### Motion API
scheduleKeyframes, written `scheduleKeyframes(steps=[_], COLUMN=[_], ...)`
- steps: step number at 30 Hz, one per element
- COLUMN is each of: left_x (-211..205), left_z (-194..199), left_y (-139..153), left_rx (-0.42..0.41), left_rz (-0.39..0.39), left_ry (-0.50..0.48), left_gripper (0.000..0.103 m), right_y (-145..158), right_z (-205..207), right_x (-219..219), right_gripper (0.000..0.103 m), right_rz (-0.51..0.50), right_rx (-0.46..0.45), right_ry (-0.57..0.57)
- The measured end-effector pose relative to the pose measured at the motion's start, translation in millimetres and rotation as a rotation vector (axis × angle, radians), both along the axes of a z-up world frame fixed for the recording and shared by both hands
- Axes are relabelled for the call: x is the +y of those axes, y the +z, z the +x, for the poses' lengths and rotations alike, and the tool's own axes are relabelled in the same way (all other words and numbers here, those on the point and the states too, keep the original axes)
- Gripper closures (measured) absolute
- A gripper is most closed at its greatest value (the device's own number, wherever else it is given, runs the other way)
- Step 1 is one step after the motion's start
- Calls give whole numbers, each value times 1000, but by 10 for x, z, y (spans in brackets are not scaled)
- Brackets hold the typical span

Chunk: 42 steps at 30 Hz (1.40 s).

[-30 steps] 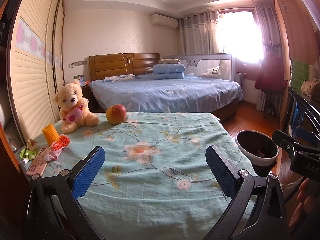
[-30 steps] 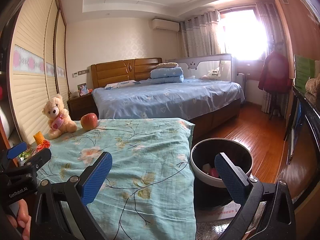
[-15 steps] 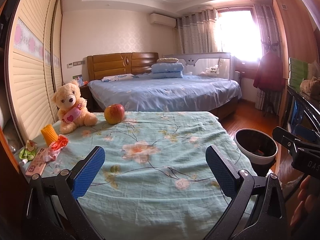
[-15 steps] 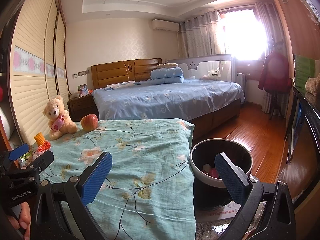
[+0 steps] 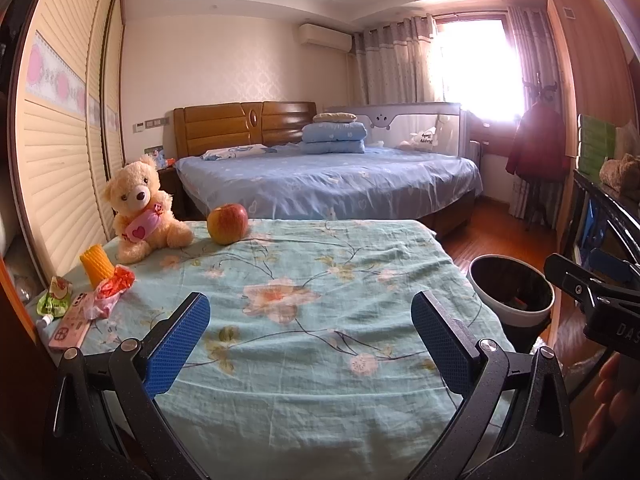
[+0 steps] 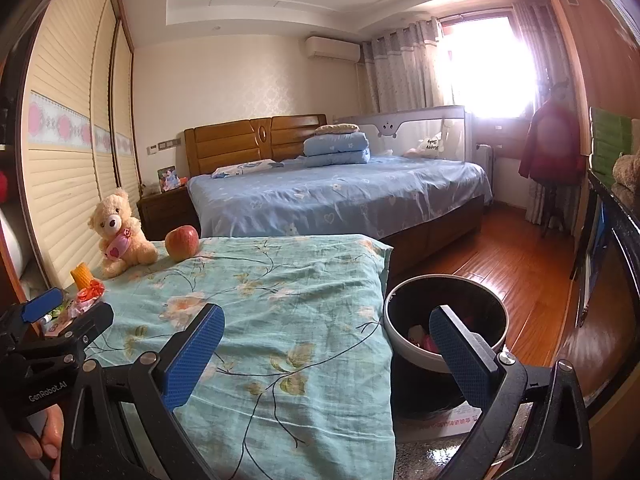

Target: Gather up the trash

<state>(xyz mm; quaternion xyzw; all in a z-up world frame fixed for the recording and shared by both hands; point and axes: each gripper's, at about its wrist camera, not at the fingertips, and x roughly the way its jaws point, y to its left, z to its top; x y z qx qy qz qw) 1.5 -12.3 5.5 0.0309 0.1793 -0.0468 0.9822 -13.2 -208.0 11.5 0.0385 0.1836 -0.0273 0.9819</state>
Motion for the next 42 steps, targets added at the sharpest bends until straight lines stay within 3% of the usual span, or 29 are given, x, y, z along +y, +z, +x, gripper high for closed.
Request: scheduleKeyframes(steps=[42], left_x=[-48], left_z=[56], left_y=[-63], left_rx=[30], left_rz=[2], left_ry=[-14], left_gripper=[0], right_y=[-17], right_z=[22], right_x=[68], right_gripper=[0], right_rz=[15], right_rx=[12], right_ry=[14])
